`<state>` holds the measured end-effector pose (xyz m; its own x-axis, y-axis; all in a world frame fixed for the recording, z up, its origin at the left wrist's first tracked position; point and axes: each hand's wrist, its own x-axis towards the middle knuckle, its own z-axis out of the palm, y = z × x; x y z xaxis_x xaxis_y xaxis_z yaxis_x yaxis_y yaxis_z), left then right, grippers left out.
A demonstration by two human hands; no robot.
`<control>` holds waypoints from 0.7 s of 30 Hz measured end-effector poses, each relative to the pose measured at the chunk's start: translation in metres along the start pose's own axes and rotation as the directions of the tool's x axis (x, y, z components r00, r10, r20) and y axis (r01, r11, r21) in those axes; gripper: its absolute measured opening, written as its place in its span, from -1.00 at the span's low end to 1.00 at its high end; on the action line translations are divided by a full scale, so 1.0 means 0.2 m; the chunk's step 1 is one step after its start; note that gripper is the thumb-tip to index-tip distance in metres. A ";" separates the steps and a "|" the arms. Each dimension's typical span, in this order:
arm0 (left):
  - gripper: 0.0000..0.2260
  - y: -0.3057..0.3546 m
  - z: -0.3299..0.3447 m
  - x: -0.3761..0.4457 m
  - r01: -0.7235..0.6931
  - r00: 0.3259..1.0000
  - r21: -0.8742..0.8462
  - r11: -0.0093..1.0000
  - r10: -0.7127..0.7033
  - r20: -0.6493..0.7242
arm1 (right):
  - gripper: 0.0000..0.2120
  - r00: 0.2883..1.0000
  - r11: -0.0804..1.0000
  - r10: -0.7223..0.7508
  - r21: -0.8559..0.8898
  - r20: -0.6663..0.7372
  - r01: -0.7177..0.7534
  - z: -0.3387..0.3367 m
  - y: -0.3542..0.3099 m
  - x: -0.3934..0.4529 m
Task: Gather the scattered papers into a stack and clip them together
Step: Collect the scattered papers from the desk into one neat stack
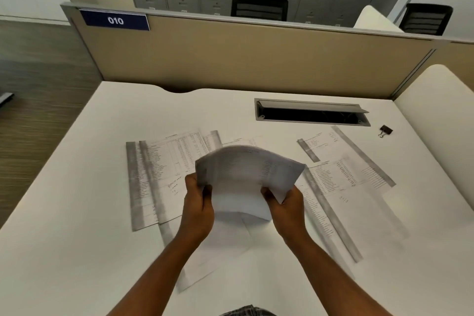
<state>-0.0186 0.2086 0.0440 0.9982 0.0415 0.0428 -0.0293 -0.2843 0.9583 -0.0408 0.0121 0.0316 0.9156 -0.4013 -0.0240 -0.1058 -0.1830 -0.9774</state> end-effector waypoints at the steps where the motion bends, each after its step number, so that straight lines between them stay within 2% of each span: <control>1: -0.74 -0.03 0.01 -0.01 0.035 0.999 0.034 0.999 -0.036 0.019 | -0.79 1.000 1.000 0.011 -0.010 0.011 -0.010 0.00 0.03 -0.01; 9: -0.82 -0.15 0.04 -0.03 0.152 0.988 0.157 0.976 -0.155 0.003 | -0.77 0.996 0.990 0.080 -0.119 0.035 -0.076 0.02 0.17 -0.02; 14: -0.79 -0.13 0.03 0.01 0.163 0.985 0.117 0.980 -0.156 -0.070 | -0.67 0.991 0.967 0.124 -0.229 0.055 -0.109 -0.02 0.19 0.07; 18: -0.71 -0.26 -0.03 0.08 0.286 0.958 0.257 0.923 -0.270 -0.098 | -0.65 0.943 0.934 0.326 -0.173 0.062 -0.312 -0.07 0.25 0.10; 21: -0.55 -0.42 -0.13 0.15 0.399 0.917 0.452 0.798 -0.355 -0.183 | -0.64 0.889 0.887 0.456 -0.108 0.050 -0.449 -0.13 0.34 0.10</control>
<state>0.0126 0.2590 -0.0272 0.9162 0.3141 -0.2490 0.3983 -0.6434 0.6537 -0.0404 -0.0314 -0.0301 0.7852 -0.3948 -0.4771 -0.5464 -0.0790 -0.8338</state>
